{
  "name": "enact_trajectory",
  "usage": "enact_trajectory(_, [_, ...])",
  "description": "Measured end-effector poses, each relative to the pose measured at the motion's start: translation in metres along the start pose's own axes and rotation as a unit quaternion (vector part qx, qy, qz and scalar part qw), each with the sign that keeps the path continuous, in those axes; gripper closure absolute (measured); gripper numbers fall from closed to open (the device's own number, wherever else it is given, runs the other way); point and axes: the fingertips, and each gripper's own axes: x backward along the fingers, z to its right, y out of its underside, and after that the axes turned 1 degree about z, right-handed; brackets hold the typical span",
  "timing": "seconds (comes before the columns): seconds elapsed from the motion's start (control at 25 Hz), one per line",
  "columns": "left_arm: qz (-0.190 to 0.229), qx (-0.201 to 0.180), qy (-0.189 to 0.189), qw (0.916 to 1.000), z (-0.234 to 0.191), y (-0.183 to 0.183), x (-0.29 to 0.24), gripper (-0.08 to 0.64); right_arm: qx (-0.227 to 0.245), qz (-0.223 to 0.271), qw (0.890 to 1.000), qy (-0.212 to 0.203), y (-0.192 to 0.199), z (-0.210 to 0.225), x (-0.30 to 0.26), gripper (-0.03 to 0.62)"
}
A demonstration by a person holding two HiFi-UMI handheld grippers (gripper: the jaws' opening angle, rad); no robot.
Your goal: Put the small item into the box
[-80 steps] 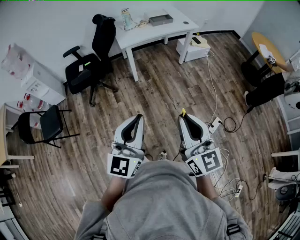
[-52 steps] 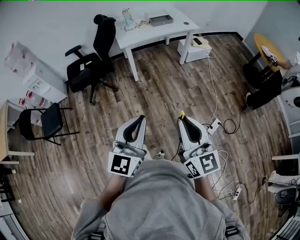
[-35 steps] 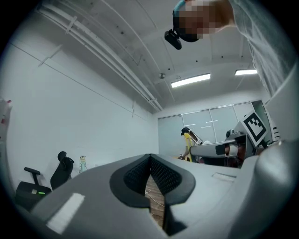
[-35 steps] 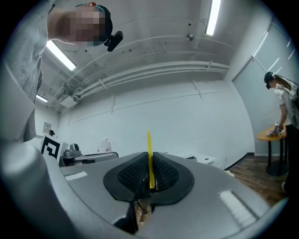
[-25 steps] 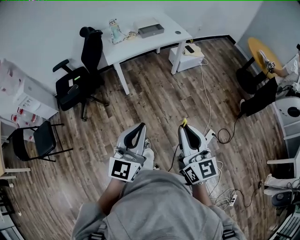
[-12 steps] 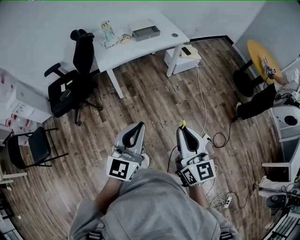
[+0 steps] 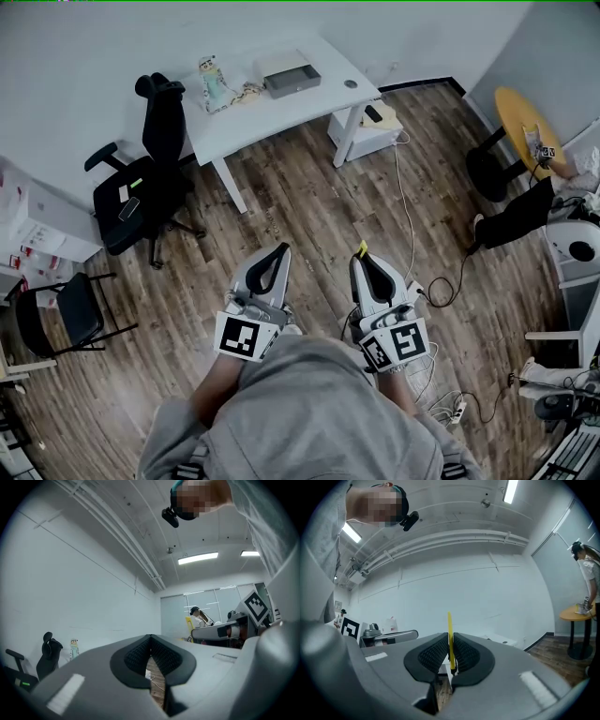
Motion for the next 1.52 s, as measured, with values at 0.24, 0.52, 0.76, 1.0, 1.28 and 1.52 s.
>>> enact_trajectory(0.24, [-0.03,0.0,0.013,0.9995,-0.013,0.007,-0.011,0.557,0.001,0.0,1.0,-0.003,0.0,-0.002,-0.024,0.54])
enact_trajectory(0.52, [-0.016,0.0,-0.002,0.9999,-0.026,0.01,-0.008,0.557,-0.011,-0.01,1.0,-0.01,0.008,-0.006,-0.033,0.54])
enact_trajectory(0.76, [-0.019,-0.002,-0.012,0.9997,-0.032,0.013,-0.01,0.557,-0.009,-0.014,1.0,-0.017,0.011,-0.002,-0.039,0.54])
enact_trajectory(1.0, [-0.02,-0.002,-0.04,0.999,-0.041,0.018,-0.027,0.557,-0.007,-0.021,0.999,-0.035,0.009,0.017,-0.058,0.54])
enact_trajectory(1.28, [-0.041,-0.004,-0.064,0.9971,-0.054,0.028,-0.058,0.557,-0.013,-0.03,0.997,-0.064,0.008,0.042,-0.097,0.54])
enact_trajectory(1.52, [-0.027,-0.006,-0.088,0.9958,-0.073,0.032,-0.095,0.557,-0.014,-0.038,0.996,-0.079,0.005,0.072,-0.132,0.54])
